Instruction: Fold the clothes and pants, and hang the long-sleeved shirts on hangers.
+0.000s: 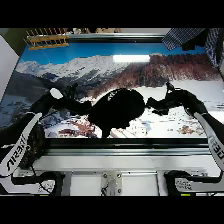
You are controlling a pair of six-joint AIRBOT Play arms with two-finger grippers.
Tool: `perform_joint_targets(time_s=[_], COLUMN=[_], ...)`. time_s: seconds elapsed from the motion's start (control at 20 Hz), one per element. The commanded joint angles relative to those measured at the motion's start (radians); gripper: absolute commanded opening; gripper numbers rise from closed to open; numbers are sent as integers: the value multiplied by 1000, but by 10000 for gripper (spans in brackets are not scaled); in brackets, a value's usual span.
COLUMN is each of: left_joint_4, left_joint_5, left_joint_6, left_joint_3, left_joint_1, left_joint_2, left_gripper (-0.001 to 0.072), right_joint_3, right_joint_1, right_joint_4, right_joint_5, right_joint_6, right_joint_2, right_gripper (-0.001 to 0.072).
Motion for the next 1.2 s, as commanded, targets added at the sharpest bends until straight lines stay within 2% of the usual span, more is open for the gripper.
perform_joint_targets(time_s=[0.0,0.05,0.2,0.25,0.3,0.35,0.45,0.55,0.7,0.85,1.0,1.15], left_joint_4=[-1,-2,-2,-2,-2,-1,-1,-3,-11,-8,0,0], left_joint_5=[3,3,2,-2,-5,-5,-7,-51,-103,-45,45,153], left_joint_6=[2,2,2,2,2,2,-11,-18,-19,-24,-24,-24], left_joint_3=[-1,-1,-1,-1,-1,0,34,163,458,710,824,829], left_joint_1=[7,7,7,7,7,7,33,85,138,123,69,13], left_joint_2=[18,18,18,18,18,23,64,148,319,491,631,731], left_gripper=[13,13,13,13,13,12,11,11,11,11,11,11], right_joint_3=[-1,-1,-1,-1,0,2,26,119,340,502,561,561], right_joint_1=[83,100,112,112,112,111,100,66,15,3,3,3], right_joint_4=[43,43,34,19,4,-3,-16,-106,-264,-292,-291,-292], right_joint_5=[126,151,203,208,205,193,163,109,10,4,26,53], right_joint_6=[-6,-6,-6,-7,-8,-23,-103,-186,-190,-183,-161,-106], right_joint_2=[-79,-83,-84,-84,-84,-80,-32,80,331,573,770,892], right_gripper=[474,439,439,377,166,21,16,16,15,15,16,15])
